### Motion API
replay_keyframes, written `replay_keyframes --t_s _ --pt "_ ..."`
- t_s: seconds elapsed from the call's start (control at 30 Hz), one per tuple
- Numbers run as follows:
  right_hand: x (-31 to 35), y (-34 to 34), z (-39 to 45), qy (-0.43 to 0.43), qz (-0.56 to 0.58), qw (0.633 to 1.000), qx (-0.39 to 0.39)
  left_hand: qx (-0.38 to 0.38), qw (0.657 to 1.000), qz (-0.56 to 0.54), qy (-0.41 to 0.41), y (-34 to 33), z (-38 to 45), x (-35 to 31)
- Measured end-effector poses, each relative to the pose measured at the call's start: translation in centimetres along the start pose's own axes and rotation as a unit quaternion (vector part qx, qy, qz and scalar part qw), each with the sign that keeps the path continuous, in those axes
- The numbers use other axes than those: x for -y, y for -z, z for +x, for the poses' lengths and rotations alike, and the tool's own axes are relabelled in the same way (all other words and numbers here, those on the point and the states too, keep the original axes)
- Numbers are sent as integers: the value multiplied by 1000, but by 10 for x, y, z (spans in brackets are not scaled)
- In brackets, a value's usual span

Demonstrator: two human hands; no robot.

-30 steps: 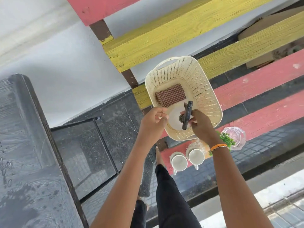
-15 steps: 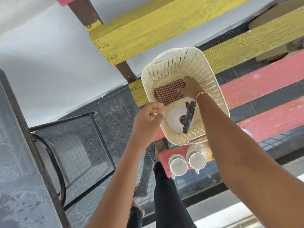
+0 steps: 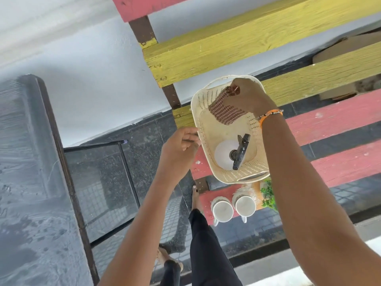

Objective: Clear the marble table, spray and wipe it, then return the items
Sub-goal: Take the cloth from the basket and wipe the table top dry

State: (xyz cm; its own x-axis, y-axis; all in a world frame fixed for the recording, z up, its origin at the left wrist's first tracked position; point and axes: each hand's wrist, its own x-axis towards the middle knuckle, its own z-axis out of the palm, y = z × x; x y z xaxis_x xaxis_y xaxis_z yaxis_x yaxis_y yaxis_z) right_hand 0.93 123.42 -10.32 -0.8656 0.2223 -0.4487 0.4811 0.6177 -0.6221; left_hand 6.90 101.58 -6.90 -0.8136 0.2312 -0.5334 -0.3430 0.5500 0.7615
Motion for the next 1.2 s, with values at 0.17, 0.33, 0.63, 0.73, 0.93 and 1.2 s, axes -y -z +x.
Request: replay_keyframes --t_s 0.17,0.33,0.63,0.73,0.93,1.2 --pt "72 -2 -62 43 164 985 27 -30 995 12 -93 29 -28 -7" --pt "132 -56 -121 12 259 961 91 -82 986 55 -133 68 -66 6" --pt "205 -159 -218 51 287 928 233 -174 944 -279 30 139 -173 86" --pt "217 -193 -248 145 168 945 240 -145 905 -399 33 158 -211 116" --pt "255 -282 -337 298 12 925 234 -166 847 -505 16 212 -309 189" --pt "308 -393 -419 244 46 929 275 -238 829 -506 31 281 -428 299"
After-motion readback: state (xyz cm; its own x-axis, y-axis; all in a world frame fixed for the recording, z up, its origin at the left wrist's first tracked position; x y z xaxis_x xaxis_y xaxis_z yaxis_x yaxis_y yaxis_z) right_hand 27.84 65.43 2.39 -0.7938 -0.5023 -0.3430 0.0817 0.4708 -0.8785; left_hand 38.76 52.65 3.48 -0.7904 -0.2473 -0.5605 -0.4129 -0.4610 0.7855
